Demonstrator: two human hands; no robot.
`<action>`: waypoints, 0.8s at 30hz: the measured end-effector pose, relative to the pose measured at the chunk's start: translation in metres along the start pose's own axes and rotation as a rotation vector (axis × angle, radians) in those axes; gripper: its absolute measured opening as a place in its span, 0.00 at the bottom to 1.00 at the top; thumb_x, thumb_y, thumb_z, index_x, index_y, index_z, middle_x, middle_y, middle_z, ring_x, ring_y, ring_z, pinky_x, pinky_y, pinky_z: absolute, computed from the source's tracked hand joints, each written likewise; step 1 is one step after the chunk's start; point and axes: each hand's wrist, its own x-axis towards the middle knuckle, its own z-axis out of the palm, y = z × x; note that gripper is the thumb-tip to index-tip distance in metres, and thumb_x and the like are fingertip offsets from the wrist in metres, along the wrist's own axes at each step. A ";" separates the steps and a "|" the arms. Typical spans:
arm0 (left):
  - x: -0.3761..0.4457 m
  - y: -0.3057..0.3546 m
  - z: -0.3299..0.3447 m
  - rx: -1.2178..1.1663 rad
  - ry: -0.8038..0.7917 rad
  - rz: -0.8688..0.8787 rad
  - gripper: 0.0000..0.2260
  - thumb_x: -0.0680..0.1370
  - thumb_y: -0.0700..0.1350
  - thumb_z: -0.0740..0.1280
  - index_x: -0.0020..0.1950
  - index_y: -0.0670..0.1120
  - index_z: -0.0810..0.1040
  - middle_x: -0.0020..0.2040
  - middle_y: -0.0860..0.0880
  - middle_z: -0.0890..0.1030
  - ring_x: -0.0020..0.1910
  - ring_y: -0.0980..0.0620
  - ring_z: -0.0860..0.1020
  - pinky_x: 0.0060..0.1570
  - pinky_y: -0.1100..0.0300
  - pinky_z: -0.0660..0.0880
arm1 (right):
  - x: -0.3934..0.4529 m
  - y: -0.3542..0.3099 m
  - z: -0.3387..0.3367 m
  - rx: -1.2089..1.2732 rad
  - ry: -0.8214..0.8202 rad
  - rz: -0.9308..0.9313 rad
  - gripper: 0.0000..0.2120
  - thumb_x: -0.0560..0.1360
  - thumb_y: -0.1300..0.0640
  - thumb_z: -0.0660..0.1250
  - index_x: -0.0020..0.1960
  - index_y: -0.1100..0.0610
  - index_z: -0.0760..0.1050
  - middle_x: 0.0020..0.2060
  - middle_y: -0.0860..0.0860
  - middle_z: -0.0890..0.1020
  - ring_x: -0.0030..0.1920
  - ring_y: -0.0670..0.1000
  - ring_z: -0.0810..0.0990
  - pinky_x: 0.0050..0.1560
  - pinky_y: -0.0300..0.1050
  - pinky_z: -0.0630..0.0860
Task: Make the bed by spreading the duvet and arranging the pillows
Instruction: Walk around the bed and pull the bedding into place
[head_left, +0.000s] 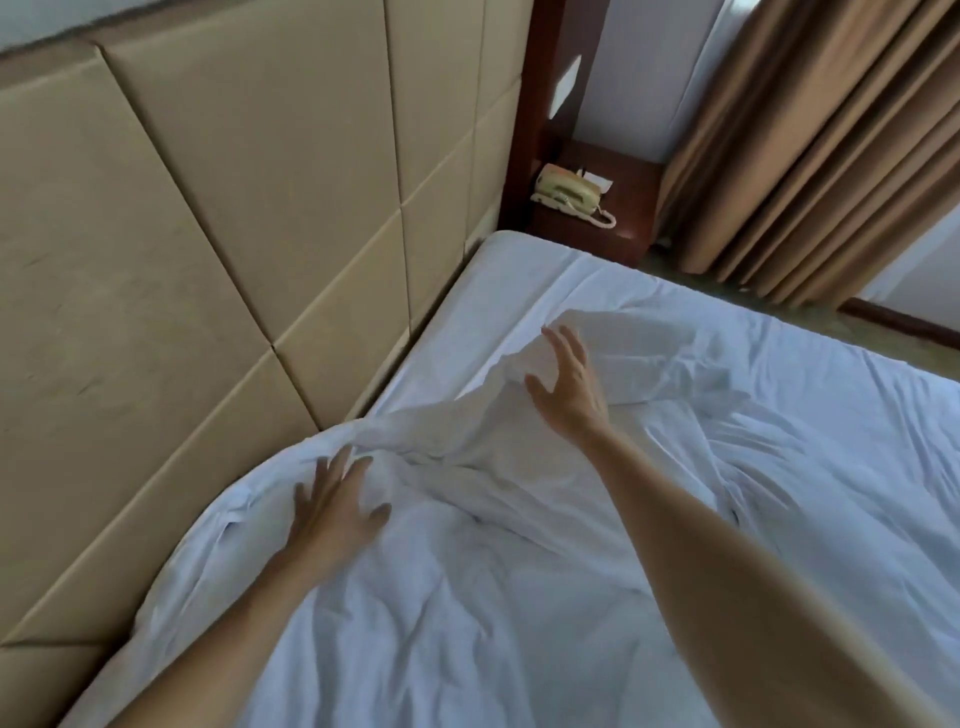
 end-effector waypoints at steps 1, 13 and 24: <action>-0.013 0.003 0.012 0.088 -0.057 -0.009 0.34 0.77 0.63 0.61 0.79 0.56 0.52 0.80 0.54 0.43 0.79 0.45 0.42 0.74 0.39 0.44 | -0.018 0.010 0.014 -0.035 -0.080 0.007 0.31 0.77 0.53 0.66 0.77 0.52 0.60 0.79 0.51 0.55 0.79 0.51 0.52 0.76 0.50 0.58; -0.118 -0.019 0.051 0.293 -0.165 0.030 0.33 0.79 0.60 0.58 0.79 0.48 0.50 0.80 0.50 0.50 0.79 0.43 0.48 0.76 0.47 0.47 | -0.209 0.041 0.050 -0.150 -0.557 0.174 0.25 0.78 0.54 0.64 0.74 0.54 0.65 0.76 0.53 0.60 0.76 0.52 0.60 0.72 0.41 0.57; -0.261 0.054 0.090 0.149 -0.497 0.096 0.15 0.80 0.52 0.60 0.62 0.46 0.73 0.65 0.46 0.73 0.62 0.45 0.74 0.61 0.54 0.71 | -0.359 0.039 -0.037 -0.171 -0.589 0.261 0.14 0.78 0.53 0.63 0.63 0.53 0.75 0.62 0.53 0.74 0.64 0.54 0.73 0.62 0.44 0.69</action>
